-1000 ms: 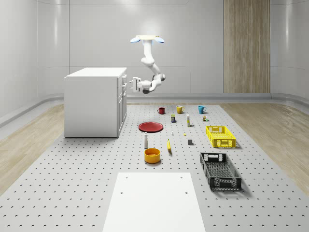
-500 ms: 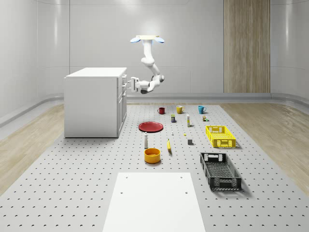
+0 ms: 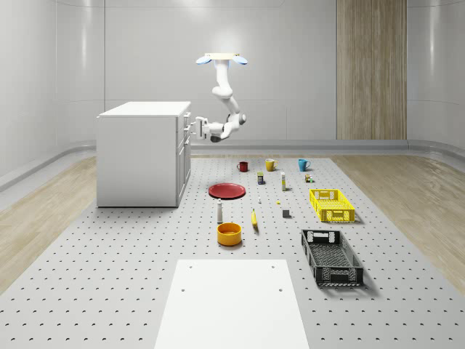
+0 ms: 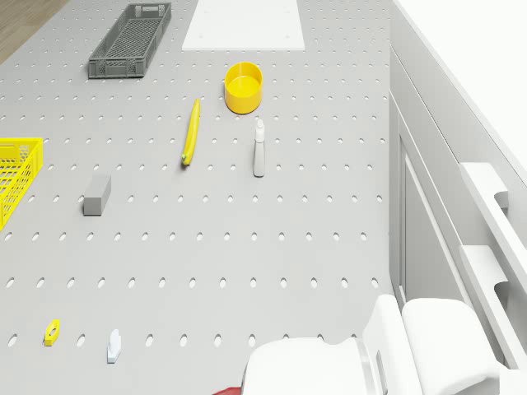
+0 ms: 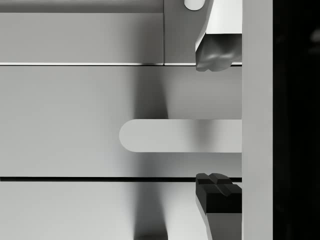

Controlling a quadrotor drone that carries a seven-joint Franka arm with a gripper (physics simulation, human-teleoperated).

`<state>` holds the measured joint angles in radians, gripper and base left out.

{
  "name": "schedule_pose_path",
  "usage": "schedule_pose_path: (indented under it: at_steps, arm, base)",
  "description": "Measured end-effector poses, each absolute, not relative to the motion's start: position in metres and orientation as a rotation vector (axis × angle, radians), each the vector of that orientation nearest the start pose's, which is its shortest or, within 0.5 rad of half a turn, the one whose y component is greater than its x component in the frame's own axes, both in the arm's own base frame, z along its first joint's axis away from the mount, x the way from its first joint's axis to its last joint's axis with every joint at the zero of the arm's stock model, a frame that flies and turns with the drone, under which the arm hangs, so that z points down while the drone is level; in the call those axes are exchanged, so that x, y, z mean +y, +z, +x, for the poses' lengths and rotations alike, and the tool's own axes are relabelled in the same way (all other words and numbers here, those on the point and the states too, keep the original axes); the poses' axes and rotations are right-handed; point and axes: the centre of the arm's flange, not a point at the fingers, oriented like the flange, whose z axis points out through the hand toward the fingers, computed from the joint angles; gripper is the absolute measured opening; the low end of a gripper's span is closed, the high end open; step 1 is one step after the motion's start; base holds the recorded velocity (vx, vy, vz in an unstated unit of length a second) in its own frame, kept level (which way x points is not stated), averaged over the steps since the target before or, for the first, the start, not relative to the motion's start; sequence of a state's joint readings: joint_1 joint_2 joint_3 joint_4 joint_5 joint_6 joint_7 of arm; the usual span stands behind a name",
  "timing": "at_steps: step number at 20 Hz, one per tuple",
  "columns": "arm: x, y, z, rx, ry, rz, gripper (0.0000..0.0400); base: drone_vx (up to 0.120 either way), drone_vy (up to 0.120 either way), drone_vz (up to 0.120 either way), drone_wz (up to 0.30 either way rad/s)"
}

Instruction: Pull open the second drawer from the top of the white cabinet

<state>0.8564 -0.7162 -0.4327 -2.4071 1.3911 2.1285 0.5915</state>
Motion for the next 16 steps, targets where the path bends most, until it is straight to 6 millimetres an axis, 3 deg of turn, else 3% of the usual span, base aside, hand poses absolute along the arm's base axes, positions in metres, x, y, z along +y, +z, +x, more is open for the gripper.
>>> schedule_pose_path:
  at_steps: [16]
  arm:
    - [0.176, 0.615, 0.356, 0.610, 0.613, -1.482, 0.0300]
  base:
    - [0.000, 0.000, 0.000, 0.000]
